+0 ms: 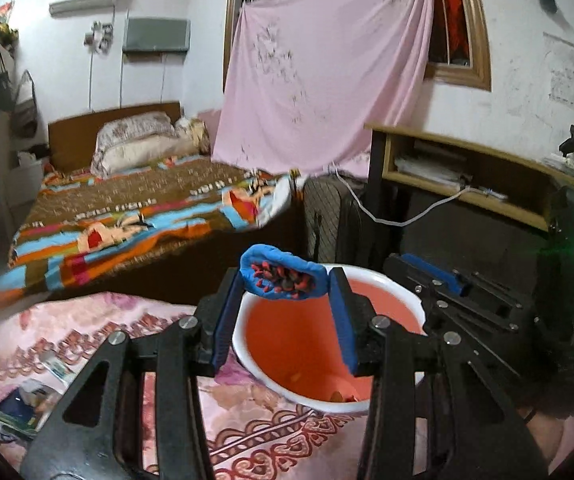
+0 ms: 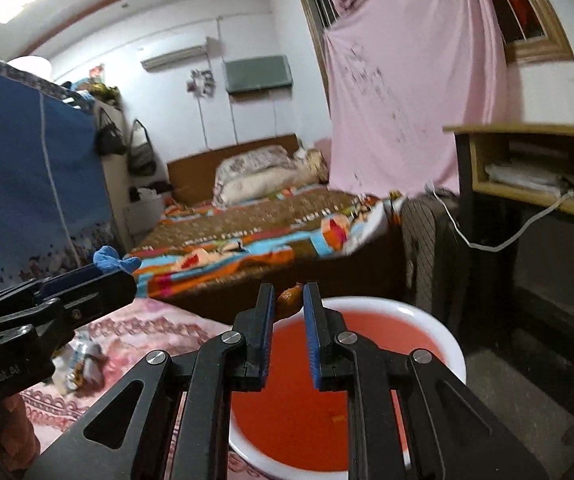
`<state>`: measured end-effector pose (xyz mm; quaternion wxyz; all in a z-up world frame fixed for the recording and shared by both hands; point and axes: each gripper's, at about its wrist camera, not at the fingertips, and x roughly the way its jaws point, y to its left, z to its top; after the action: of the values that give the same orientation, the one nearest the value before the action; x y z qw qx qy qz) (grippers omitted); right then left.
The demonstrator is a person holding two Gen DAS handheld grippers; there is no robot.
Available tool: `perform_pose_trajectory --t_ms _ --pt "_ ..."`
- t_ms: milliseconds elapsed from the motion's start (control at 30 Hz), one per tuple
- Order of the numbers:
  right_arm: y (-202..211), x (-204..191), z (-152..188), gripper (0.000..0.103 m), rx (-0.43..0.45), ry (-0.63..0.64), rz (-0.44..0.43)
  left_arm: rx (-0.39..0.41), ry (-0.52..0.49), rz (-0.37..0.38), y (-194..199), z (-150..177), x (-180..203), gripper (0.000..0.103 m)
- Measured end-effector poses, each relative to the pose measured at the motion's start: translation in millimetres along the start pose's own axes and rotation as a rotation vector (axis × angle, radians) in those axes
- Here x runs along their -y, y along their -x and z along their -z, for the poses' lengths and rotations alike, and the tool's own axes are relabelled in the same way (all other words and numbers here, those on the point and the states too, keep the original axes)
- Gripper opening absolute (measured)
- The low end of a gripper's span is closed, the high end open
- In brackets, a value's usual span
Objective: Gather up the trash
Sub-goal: 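Carry the sock and scrap over the orange basin and open both tools, then move both open tools back over the remaining items on the bed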
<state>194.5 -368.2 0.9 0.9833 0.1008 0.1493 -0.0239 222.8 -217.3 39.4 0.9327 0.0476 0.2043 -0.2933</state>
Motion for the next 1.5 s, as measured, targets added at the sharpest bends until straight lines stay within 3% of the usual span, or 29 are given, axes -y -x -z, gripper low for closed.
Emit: perform_pose_trajectory --t_ms 500,733,900,1167,1233,1367,1433,1500 --pt "-13.8 22.8 14.1 0.014 -0.12 -0.068 0.042 -0.236 0.077 0.047 -57.4 9.4 9.1 0.075" --pt "-16.3 26.2 16.3 0.017 -0.164 -0.067 0.056 -0.284 0.121 0.074 -62.6 13.2 6.8 0.081" --pt "-15.8 23.7 15.0 0.029 -0.177 -0.06 0.056 -0.27 0.161 0.072 -55.6 12.5 -0.2 0.084" --pt "1.3 10.3 4.4 0.033 -0.13 -0.031 0.052 -0.196 0.221 0.011 -26.0 11.7 -18.7 0.098" --pt "9.2 3.8 -1.1 0.048 -0.099 -0.013 0.051 -0.159 0.228 -0.02 -13.9 11.3 -24.1 0.1" --pt "26.3 -11.3 -12.0 0.055 -0.031 0.018 0.056 -0.067 0.255 -0.084 16.9 11.1 -36.9 0.102" --pt "36.5 -19.8 -17.2 0.076 0.015 0.027 0.055 -0.023 0.27 -0.131 33.9 12.5 -45.6 0.102" --pt "43.8 -26.4 -20.7 0.083 0.052 0.035 0.046 0.036 0.283 -0.188 52.3 15.2 -55.3 0.103"
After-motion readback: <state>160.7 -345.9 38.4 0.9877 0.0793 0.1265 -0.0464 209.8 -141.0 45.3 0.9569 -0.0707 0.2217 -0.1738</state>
